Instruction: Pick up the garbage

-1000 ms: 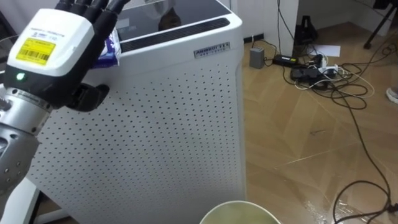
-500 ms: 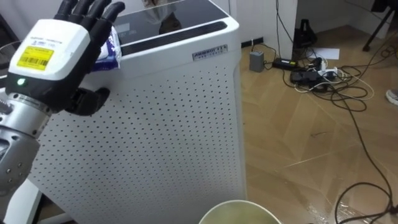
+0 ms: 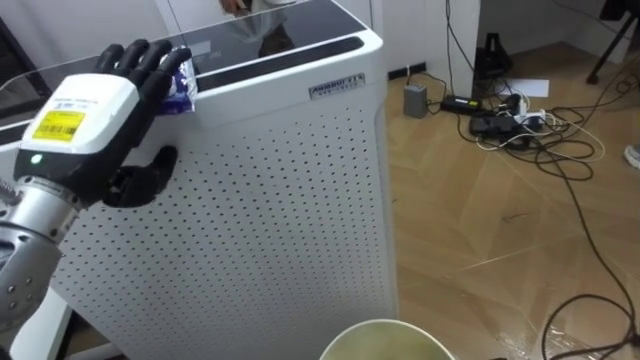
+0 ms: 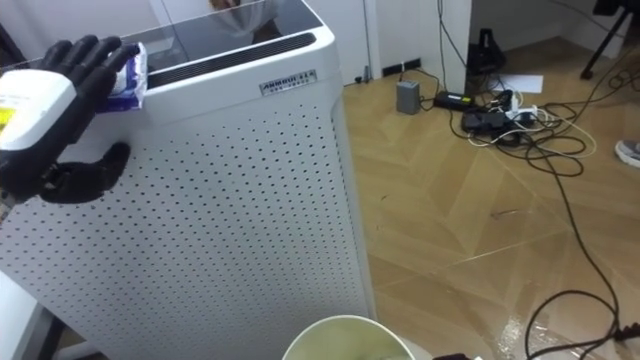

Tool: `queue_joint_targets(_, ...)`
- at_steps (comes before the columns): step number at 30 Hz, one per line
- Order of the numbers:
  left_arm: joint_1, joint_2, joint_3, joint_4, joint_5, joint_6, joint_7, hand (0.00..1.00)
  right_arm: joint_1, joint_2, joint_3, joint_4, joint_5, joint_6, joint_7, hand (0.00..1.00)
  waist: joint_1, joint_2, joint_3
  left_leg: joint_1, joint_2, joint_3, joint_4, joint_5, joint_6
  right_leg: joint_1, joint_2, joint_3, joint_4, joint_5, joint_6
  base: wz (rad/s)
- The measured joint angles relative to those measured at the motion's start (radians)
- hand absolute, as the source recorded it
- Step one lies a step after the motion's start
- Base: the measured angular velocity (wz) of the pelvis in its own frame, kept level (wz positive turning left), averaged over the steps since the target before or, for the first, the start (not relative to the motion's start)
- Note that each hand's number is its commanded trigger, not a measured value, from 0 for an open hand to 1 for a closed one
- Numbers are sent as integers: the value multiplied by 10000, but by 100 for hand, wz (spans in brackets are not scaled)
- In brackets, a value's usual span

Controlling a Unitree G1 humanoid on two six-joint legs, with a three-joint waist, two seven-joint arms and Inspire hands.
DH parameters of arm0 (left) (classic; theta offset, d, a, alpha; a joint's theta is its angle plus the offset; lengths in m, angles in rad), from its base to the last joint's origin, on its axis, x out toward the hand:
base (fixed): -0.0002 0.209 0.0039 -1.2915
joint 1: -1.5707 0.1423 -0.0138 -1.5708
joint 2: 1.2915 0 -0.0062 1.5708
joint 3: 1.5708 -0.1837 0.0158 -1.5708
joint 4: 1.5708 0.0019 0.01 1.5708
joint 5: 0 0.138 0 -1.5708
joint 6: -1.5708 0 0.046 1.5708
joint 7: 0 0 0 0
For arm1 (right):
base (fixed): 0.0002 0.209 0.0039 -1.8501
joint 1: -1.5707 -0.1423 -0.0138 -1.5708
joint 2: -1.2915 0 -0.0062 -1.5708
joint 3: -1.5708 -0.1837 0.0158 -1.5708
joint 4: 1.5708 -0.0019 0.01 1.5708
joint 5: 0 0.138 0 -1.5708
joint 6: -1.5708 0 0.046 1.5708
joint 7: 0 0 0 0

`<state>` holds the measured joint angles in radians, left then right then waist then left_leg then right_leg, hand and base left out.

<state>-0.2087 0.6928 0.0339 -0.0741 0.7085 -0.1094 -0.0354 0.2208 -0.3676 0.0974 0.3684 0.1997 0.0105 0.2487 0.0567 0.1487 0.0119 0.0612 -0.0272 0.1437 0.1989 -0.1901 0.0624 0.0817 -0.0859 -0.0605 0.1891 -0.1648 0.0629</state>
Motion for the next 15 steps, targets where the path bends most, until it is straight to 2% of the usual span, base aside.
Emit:
queue_joint_targets(1,0,0,-3,15,-28,0,-29,4,1,-6,13,0,3,0,-34,100,-6,-3,2,-4,-2,-2,3,0,0,0,0,-6,0,0,0,0)
queue_joint_targets(2,0,0,-3,47,-107,0,-87,61,1,-9,29,2,3,2,-90,100,-2,-10,7,-5,-7,-4,9,0,0,1,-1,-9,1,1,-1,0)
queue_joint_targets(3,0,0,-3,63,-110,1,-176,100,0,-9,32,2,3,4,-129,100,-2,-8,5,-4,-6,-5,13,0,0,3,-1,-13,2,1,-2,0)
queue_joint_targets(8,-31,-6,28,63,-116,12,-176,100,1,-8,42,3,-1,6,-239,100,-29,10,-12,-2,4,-13,20,0,0,16,-9,-88,-1,2,-3,1)
queue_joint_targets(11,-457,-39,98,132,-400,117,-189,100,-1,-7,61,43,-20,47,-275,100,-39,12,-37,10,4,-67,15,1,-1,46,-26,-238,-1,7,-11,3)
queue_joint_targets(13,-603,-100,101,182,-425,355,-327,100,0,-8,61,100,-22,61,-279,100,-73,148,-121,43,0,-67,-7,4,-3,55,-32,-237,-2,6,-11,0)
queue_joint_targets(15,-619,-128,131,172,-445,409,-349,100,-1,-7,60,108,-22,126,-281,100,-93,183,-110,50,3,-82,-19,34,-10,53,-29,-250,-2,6,-12,2)
